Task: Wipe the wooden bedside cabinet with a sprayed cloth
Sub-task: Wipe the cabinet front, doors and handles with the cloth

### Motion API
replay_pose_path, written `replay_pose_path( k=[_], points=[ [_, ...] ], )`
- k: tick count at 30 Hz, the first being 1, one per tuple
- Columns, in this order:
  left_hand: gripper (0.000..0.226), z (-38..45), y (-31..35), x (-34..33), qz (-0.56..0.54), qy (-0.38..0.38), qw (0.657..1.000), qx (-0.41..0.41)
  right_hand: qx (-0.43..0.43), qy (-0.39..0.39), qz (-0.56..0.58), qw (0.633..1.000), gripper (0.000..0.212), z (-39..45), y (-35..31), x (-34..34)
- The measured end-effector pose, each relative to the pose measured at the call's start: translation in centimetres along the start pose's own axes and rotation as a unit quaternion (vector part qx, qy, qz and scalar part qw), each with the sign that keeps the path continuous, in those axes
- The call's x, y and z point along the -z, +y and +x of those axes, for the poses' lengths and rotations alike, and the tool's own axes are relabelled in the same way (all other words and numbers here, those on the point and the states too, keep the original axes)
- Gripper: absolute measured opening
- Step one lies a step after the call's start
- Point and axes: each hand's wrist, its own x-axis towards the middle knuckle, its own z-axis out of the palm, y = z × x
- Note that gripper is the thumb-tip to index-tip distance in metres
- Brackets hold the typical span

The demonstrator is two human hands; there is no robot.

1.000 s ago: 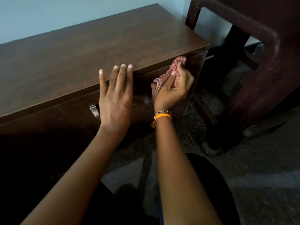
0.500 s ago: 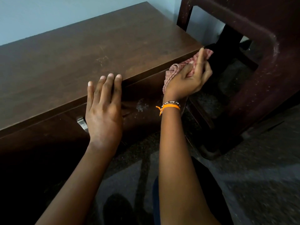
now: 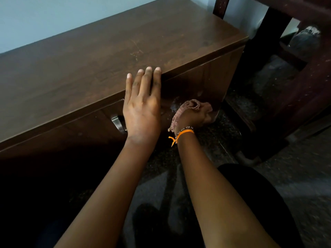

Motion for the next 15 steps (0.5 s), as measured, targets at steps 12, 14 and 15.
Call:
replay_pose_path(
  k=[12, 14, 15],
  points=[
    [0.086, -8.6, -3.6, 3.2, 0.052, -0.127, 0.989, 0.05, 0.468, -0.256, -0.089, 0.841, 0.044, -7.4, -0.3, 3.1],
    [0.093, -9.9, -3.3, 3.1, 0.042, -0.162, 0.983, 0.079, 0.488, -0.277, -0.151, 0.814, 0.042, -6.9, 1.3, 3.7],
    [0.094, -10.4, -3.2, 3.0, 0.04, -0.183, 0.979, 0.084, 0.489, -0.29, -0.178, 0.803, 0.042, -6.5, 2.3, 4.2]
  ],
)
